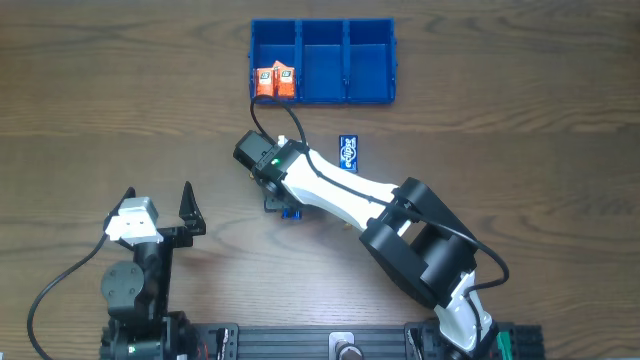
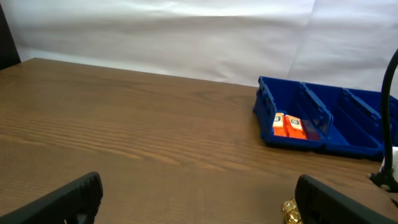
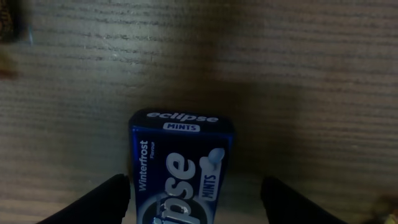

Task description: Sort Candies Into Trays

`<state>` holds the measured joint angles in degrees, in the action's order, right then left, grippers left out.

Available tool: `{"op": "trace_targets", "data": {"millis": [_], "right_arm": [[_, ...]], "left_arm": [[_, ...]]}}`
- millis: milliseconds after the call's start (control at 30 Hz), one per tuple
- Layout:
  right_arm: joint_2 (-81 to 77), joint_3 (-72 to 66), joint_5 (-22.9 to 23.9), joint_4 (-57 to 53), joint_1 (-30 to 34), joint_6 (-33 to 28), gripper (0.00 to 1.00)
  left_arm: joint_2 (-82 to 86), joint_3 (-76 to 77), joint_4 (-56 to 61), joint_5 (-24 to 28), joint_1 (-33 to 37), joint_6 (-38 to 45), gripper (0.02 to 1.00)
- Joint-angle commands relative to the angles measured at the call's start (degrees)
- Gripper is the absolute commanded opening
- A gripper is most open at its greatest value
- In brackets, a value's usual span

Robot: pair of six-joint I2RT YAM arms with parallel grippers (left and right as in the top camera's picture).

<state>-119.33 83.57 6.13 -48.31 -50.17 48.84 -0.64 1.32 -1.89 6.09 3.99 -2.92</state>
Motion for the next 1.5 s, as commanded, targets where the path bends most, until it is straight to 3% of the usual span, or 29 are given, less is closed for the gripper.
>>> {"op": "trace_targets", "data": {"millis": [33,233,400,667,800,1033,1200,1500], "right_arm": [[-1.6,1.2,1.6,0.4,-0.1,0.7,0.695],[-1.7,1.2,1.6,0.9,-0.1,0.7,0.608],[-1.7,1.2,1.6,1.5,-0.4,0.7,0.303],[-1.5,1.7,1.6,1.2,-0.8,0.6,0.279],[3.1,6.1,5.2,-3.4,0.3,-3.1,0.279],[7.9,22.1,12.2,-9.6,8.8,-14.0,0.279],[7.3,26.1,13.6,-0.3,15.9,-22.9,0.277],[-1.3,26.1,11.8,14.8,21.5,-25.1,0.281]], "left_arm": [[0.3,-1.0,-2.0,1.0,0.2,0.4,0.998],[0.3,-1.0,-2.0,1.0,0.2,0.4,0.998],[0.3,-1.0,-2.0,1.0,0.2,0.4,0.998],[0.3,-1.0,-2.0,1.0,0.2,0.4,0.998],[0.3,-1.0,-2.0,1.0,0.2,0.4,0.998],[0.3,-1.0,-2.0,1.0,0.2,0.4,0.998],[0.3,-1.0,-2.0,1.0,0.2,0.4,0.998],[0.3,-1.0,-2.0,1.0,0.2,0.4,0.998]]}}
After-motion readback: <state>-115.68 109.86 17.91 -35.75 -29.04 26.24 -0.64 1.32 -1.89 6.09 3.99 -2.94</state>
